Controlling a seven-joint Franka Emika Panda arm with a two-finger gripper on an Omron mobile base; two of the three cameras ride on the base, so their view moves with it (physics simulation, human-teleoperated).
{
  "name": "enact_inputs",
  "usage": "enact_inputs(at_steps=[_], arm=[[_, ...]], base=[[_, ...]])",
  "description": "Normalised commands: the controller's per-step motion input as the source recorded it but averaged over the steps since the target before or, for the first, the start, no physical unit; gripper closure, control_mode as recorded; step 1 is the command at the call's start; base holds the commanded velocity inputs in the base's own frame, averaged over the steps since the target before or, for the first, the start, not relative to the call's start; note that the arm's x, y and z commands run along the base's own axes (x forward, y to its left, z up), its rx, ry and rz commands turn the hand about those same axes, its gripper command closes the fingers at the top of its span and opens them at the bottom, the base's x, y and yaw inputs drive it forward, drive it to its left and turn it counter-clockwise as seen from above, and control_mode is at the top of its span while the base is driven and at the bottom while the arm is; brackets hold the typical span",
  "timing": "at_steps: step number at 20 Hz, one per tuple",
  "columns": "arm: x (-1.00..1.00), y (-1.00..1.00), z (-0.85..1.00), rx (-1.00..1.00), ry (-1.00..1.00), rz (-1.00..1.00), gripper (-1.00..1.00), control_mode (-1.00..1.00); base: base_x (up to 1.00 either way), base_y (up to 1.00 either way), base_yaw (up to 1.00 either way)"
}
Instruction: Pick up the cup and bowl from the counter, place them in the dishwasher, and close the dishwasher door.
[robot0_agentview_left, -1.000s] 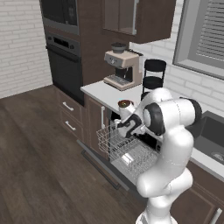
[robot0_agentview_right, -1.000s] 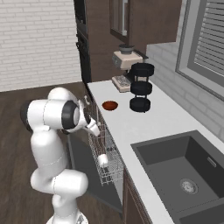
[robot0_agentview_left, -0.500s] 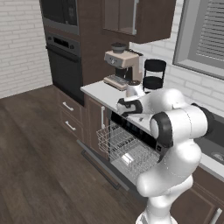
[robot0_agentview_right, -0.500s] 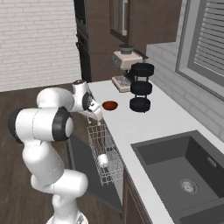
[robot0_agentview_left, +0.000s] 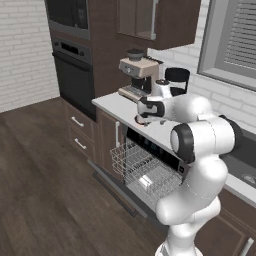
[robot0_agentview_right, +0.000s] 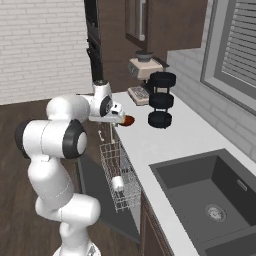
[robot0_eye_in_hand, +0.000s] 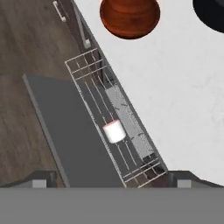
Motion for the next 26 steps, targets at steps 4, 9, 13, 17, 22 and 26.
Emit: enact_inputs(at_steps=[4, 9, 13, 17, 22, 26], arm=[[0.37, 0.01, 0.0, -0.11, -0.19, 0.22, -1.0, -1.0], [0.66, 0.03, -0.01, -0.15, -0.09, 0.13, -1.0, -1.0], [0.58, 0.41, -0.04, -0.22, 0.11, 0.04, -1.0, -1.0], [0.48, 0.48, 0.0, -0.14, 0.23, 0.0, -1.0, -1.0], [0.51, 0.06, -0.11, -0.01, -0.02, 0.0, -1.0, -1.0], [0.37, 0.0, -0.42, 0.0, -0.07, 0.0, -1.0, -1.0]], base=[[0.0, 0.0, 0.0], [0.0, 0.0, 0.0], [0.0, 0.0, 0.0], [0.0, 0.0, 0.0], [0.0, 0.0, 0.0], [0.0, 0.0, 0.0]])
